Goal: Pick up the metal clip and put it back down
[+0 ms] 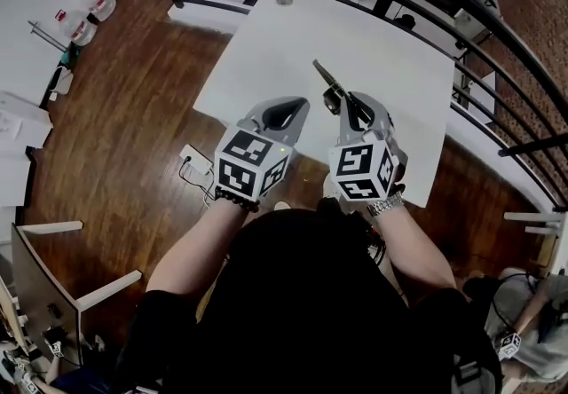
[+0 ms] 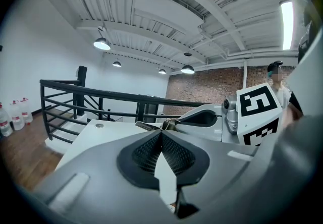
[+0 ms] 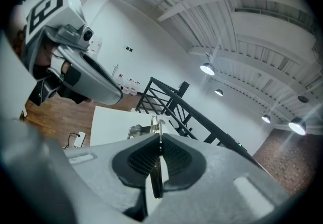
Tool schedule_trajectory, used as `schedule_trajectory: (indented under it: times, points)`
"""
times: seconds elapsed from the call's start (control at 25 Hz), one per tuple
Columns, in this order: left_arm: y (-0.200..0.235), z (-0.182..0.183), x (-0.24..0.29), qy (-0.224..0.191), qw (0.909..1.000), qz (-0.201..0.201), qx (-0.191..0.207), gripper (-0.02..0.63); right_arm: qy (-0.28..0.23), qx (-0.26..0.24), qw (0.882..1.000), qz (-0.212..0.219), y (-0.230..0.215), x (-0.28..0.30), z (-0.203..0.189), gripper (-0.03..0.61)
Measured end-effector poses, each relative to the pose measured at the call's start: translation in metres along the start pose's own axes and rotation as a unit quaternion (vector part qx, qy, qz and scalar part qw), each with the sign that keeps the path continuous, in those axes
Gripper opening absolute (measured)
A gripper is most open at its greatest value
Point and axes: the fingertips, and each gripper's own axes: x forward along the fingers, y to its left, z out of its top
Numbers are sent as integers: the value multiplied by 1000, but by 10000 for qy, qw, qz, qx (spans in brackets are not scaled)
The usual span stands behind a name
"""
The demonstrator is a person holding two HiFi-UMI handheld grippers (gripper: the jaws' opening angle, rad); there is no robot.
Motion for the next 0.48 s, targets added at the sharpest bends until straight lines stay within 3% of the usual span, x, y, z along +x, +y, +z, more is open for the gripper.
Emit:
schedule_trajectory:
  times: [0.48]
  points:
    - [14,3,-15,-51,9999,69,-127,15,-30,-82,10000,24,10,1,17,2]
